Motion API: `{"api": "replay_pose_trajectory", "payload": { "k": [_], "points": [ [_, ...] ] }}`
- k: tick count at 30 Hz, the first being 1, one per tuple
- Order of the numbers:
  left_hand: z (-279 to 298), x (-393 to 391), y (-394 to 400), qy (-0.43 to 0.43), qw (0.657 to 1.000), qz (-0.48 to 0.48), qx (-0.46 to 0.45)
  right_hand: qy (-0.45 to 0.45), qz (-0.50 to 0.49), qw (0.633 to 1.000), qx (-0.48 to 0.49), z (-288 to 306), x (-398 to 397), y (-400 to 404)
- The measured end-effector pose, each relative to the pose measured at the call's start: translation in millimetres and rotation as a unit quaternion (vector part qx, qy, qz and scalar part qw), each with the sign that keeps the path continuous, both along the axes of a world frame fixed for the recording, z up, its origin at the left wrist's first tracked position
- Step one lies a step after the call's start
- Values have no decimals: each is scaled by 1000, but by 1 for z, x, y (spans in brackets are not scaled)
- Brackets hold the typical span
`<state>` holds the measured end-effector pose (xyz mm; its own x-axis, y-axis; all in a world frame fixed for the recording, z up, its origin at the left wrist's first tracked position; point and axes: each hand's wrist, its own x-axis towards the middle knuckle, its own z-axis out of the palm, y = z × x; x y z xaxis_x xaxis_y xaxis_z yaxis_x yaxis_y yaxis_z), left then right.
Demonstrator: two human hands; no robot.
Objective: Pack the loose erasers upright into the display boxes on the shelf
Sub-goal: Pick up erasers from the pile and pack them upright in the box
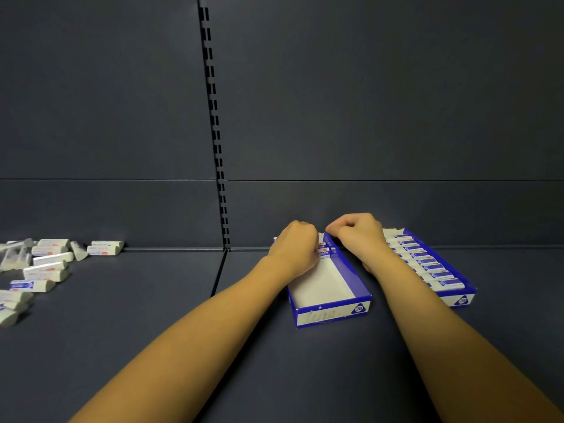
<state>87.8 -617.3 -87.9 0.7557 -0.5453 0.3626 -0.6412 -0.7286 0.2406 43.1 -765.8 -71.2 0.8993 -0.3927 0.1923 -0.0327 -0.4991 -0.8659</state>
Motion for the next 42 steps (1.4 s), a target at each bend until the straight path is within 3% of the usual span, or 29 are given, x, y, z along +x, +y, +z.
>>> {"api": "replay_pose_trajectory", "payload": {
  "k": [7,12,18,22,25,32,42],
  "points": [
    [19,6,13,96,980,19,-170,-11,-3,1000,13,2,0,0],
    [35,12,39,55,960,77,-262,-41,-13,999,5,11,4,2],
    [38,8,90,23,981,147,-123,-21,20,992,-122,29,-7,4],
    [42,-17,123,19,982,187,21,18,72,966,-248,44,-21,5],
    [46,-41,139,13,972,221,80,27,91,944,-316,55,-36,10],
    [52,-104,165,13,951,296,94,30,142,886,-440,75,-79,52],
    [62,-169,262,-29,914,395,93,38,186,846,-498,84,-112,152]
  ]
}}
